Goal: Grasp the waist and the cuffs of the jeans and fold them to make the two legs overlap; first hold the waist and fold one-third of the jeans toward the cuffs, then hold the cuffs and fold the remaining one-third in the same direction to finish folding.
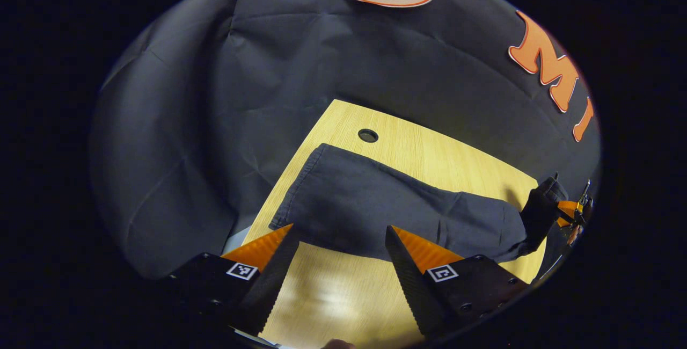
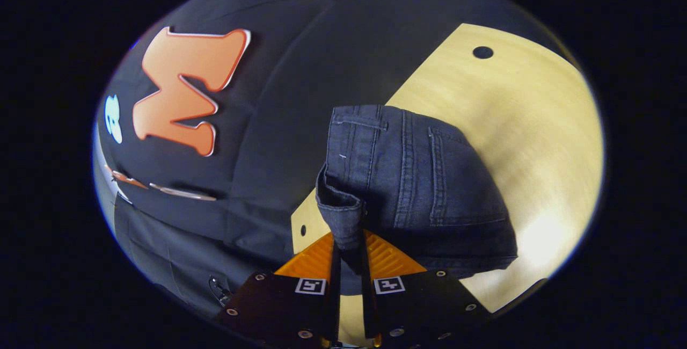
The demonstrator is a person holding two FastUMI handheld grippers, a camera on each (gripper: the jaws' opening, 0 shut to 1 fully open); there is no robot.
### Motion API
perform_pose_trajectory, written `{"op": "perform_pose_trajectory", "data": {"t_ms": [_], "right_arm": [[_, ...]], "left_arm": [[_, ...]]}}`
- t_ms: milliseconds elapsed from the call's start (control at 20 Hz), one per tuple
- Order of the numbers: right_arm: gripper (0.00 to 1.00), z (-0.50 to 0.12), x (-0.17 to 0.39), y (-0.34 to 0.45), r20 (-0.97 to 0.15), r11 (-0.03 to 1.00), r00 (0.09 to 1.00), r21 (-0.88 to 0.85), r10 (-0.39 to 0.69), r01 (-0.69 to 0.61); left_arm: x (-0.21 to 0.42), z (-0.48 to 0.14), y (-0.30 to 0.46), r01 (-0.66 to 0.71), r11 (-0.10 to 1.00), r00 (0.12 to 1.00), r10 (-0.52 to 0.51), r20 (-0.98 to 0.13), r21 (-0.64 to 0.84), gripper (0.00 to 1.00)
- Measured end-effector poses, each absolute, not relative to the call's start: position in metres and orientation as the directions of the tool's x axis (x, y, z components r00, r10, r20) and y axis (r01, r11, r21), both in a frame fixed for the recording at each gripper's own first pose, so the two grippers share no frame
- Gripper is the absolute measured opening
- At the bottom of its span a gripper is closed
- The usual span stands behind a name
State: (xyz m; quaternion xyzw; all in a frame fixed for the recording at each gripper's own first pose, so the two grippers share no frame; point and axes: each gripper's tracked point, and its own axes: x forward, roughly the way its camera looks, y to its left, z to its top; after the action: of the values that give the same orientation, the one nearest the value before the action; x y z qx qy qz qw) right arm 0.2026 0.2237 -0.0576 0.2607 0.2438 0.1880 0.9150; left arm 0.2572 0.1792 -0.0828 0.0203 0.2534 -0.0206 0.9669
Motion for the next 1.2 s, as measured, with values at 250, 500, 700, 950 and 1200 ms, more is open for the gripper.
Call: {"op": "perform_pose_trajectory", "data": {"t_ms": [250, 500, 700, 950, 1200], "right_arm": [[0.18, -0.088, 0.198, 0.275, -0.420, 0.816, 0.757, 0.522, 0.501, -0.250], [0.18, -0.125, 0.194, 0.308, -0.500, 0.857, 0.720, 0.442, 0.481, -0.266], [0.18, -0.148, 0.195, 0.315, -0.567, 0.895, 0.718, 0.410, 0.403, -0.178], [0.19, -0.165, 0.197, 0.301, -0.602, 0.904, 0.729, 0.424, 0.325, -0.053], [0.19, -0.160, 0.212, 0.301, -0.546, 0.940, 0.800, 0.334, 0.248, -0.063]], "left_arm": [[0.258, -0.084, 0.180, 0.049, 0.998, 0.863, -0.029, -0.504, 0.026, 0.99], [0.257, -0.085, 0.178, 0.043, 0.999, 0.855, -0.041, -0.518, -0.007, 0.99], [0.255, -0.087, 0.177, 0.034, 0.998, 0.835, -0.055, -0.548, -0.048, 0.99], [0.251, -0.087, 0.175, 0.018, 0.995, 0.810, -0.071, -0.583, -0.096, 0.99], [0.250, -0.086, 0.173, 0.022, 0.993, 0.798, -0.089, -0.596, -0.120, 0.99]]}}
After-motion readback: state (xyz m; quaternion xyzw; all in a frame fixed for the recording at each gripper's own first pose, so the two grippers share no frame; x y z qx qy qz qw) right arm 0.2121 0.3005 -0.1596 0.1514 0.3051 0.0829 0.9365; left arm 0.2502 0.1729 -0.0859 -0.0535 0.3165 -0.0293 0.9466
